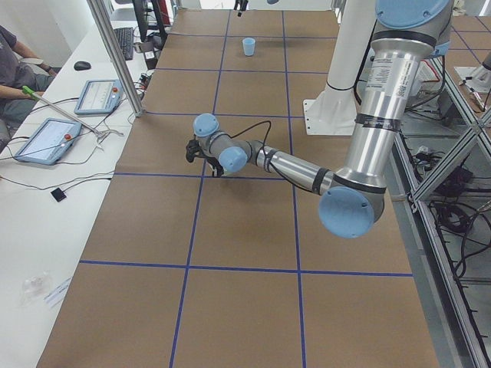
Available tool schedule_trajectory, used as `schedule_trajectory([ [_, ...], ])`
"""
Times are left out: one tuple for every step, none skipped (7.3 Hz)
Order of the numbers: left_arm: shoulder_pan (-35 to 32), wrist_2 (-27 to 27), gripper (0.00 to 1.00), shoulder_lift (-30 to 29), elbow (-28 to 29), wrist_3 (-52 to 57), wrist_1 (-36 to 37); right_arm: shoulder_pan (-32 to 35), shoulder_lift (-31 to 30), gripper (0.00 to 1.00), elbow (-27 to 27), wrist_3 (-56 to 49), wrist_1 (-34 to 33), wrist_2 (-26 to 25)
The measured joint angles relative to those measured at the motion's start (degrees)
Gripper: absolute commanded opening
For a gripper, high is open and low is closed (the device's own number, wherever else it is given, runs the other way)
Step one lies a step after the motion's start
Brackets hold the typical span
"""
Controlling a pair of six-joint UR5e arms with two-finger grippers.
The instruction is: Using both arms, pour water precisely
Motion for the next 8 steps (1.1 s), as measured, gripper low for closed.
schedule_trajectory([
  [-2.62, -1.16, 0.00, 3.53, 0.42, 5.40, -0.11, 0.00, 0.48, 1.00, -0.14, 0.01, -0.76, -0.02],
  [-4.10, -1.61, 0.00, 5.16, 2.03, 8.28, -0.19, -0.01, 0.68, 1.00, -0.25, 0.01, -1.18, -0.06],
  [-4.92, -1.77, 0.00, 5.69, 4.09, 9.47, -0.37, -0.01, 0.73, 1.00, -0.28, 0.01, -1.35, -0.06],
  [-5.23, -1.85, 0.00, 5.69, 5.50, 9.82, -0.60, -0.01, 0.72, 1.00, -0.25, 0.03, -1.41, -0.03],
  [-5.27, -1.90, 0.00, 5.57, 6.35, 9.90, -0.71, -0.01, 0.72, 1.00, -0.23, 0.06, -1.43, -0.01],
  [-5.27, -1.95, 0.00, 5.56, 6.75, 9.92, -0.75, -0.01, 0.71, 1.00, -0.21, 0.08, -1.44, -0.01],
  [-5.27, -1.99, 0.00, 5.75, 6.96, 9.92, -0.75, -0.01, 0.71, 0.99, -0.20, 0.09, -1.44, 0.02],
  [-5.26, -2.02, 0.02, 5.96, 7.08, 9.92, -0.70, -0.01, 0.70, 1.00, -0.18, 0.09, -1.44, 0.06],
])
